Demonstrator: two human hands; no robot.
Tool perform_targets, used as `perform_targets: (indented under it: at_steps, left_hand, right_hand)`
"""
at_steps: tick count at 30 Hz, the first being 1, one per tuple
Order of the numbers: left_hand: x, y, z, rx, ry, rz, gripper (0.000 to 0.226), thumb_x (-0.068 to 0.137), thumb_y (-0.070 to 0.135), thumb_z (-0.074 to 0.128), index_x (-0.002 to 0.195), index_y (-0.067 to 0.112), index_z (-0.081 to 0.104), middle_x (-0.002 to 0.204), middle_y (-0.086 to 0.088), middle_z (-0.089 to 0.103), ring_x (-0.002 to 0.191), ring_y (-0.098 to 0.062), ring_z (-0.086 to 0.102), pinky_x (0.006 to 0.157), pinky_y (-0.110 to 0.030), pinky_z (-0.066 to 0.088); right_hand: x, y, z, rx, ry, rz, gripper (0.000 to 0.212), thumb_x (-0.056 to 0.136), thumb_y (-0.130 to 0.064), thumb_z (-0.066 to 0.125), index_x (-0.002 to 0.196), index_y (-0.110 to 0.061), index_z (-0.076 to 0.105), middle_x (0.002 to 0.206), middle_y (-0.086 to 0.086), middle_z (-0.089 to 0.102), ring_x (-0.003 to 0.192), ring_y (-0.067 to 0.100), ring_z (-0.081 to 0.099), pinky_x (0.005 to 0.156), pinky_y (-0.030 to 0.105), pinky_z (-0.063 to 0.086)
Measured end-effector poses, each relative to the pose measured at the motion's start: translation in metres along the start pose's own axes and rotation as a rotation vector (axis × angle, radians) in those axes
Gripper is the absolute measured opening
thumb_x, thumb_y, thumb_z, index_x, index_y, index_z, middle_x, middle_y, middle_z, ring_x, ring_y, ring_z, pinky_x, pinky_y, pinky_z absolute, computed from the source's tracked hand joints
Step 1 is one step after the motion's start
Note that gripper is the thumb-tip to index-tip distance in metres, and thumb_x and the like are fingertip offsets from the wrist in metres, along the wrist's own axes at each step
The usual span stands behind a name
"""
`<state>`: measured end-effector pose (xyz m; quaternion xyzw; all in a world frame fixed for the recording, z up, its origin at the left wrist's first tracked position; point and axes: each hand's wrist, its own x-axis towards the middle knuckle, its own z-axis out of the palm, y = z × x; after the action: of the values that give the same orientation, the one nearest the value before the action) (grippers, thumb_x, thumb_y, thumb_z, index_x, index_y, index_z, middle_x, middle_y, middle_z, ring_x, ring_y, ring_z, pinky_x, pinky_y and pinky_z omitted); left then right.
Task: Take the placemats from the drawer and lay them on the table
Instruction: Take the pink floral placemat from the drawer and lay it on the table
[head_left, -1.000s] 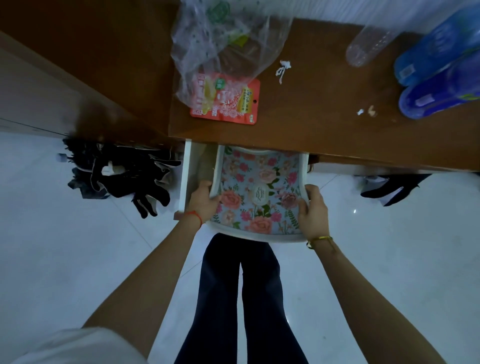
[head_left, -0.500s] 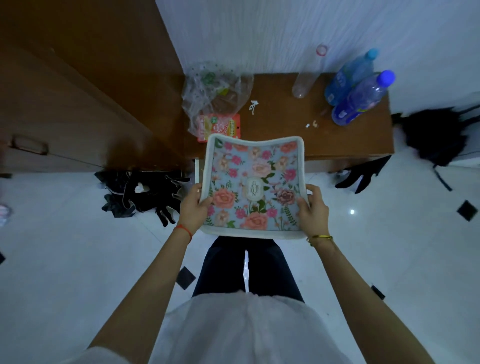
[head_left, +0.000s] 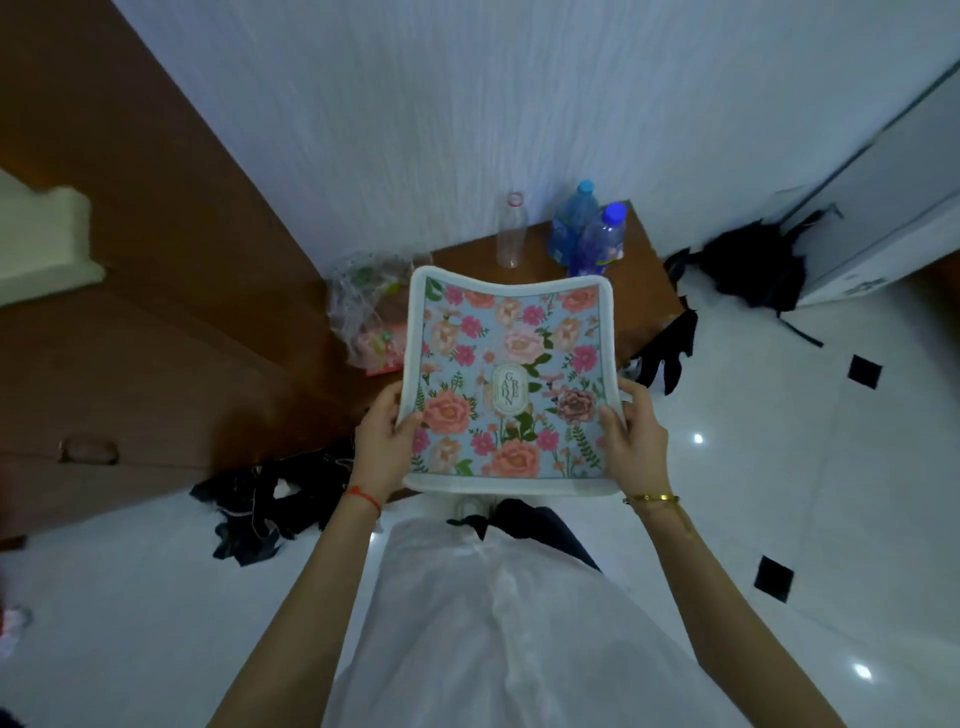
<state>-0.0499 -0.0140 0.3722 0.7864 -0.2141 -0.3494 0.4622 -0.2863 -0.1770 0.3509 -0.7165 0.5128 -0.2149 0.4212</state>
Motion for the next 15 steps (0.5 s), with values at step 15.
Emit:
perform_targets:
  at_steps: [15]
  left_hand:
    - [-0.026,0.105,0.134,0.177,-0.582,0.227,0.031,0.092,0.011,0.057,0.117,0.028,0.052,0.111,0.003,0.067,0.095,-0.015,0.069,0.077,-0.043,0.059]
  right_hand:
    - [-0.128,0.036,-0.145,0.047,0.545,0.243,0.025,0.095,-0.014,0.052,0.120,-0.012,0.046,0.075,-0.017,0.060,0.062,-0.011,0.060,0.050,0.005,0.041]
